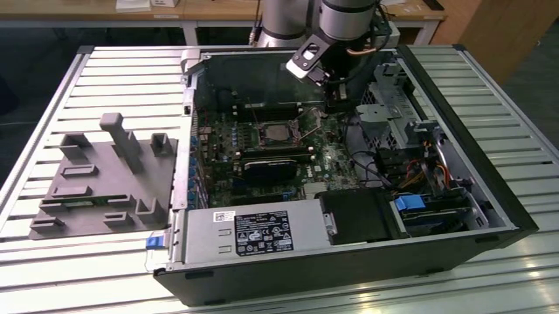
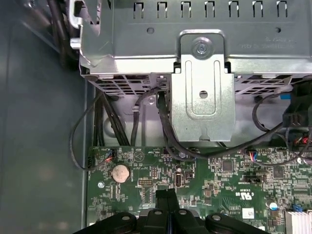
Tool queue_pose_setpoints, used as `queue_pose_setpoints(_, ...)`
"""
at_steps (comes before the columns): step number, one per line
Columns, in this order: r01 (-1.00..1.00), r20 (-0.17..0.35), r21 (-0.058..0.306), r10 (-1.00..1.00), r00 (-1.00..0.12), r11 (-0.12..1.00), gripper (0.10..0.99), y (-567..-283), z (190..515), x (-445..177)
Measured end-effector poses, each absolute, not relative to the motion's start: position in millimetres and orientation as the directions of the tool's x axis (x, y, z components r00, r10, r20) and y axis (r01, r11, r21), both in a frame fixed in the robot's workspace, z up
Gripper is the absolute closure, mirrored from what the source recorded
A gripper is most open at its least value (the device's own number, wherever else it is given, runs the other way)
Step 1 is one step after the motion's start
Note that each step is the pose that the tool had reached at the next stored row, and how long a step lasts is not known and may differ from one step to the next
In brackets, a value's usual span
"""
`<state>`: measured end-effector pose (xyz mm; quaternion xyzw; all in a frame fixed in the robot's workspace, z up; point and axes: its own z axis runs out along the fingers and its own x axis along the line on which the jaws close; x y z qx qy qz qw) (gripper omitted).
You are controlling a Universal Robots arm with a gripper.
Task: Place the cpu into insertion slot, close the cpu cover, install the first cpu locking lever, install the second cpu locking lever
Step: 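Close the cpu cover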
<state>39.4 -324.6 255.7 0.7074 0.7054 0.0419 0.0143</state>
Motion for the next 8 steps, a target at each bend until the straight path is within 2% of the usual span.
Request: queue_pose_setpoints(8,0.997,0.036,0.073,0.999,0.001,-0.004,0.98,-325,243,41)
